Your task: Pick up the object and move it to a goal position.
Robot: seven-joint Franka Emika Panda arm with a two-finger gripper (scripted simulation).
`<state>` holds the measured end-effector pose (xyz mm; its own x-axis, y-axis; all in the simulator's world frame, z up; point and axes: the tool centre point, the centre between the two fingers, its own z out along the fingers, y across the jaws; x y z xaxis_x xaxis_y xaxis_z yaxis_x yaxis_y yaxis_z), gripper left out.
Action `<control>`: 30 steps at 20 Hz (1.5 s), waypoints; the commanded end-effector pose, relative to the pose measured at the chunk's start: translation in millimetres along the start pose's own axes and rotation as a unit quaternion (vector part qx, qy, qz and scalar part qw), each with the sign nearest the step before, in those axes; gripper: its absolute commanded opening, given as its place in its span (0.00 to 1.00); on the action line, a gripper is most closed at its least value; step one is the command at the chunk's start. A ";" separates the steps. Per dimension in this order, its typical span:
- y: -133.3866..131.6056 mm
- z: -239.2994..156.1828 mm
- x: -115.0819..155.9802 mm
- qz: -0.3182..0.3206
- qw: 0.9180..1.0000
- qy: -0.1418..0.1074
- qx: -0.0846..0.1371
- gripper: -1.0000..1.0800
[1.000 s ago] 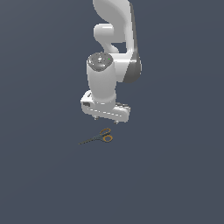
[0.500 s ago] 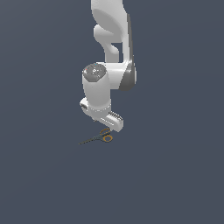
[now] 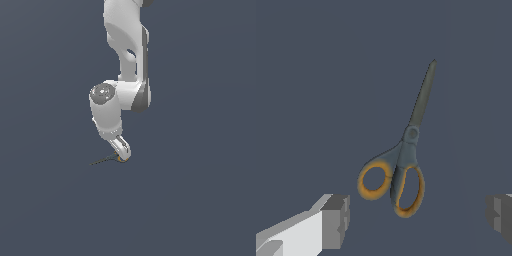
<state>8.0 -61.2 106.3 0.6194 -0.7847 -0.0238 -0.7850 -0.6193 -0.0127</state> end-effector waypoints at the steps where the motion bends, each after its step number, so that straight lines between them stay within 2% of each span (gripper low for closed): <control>1: 2.9 7.4 4.3 0.041 0.999 0.001 0.000 0.96; 5: 7.8 19.0 11.2 0.104 0.995 0.003 -0.001 0.96; 15: 18.3 40.5 24.4 0.223 0.975 0.010 -0.003 0.96; 22: 21.8 46.8 28.4 0.259 0.966 0.013 -0.003 0.96; 30: 22.2 53.1 28.5 0.260 0.965 0.013 -0.003 0.96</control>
<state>8.3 -96.0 55.5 0.1415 -0.9899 -0.0002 -0.9899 -0.1415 -0.0006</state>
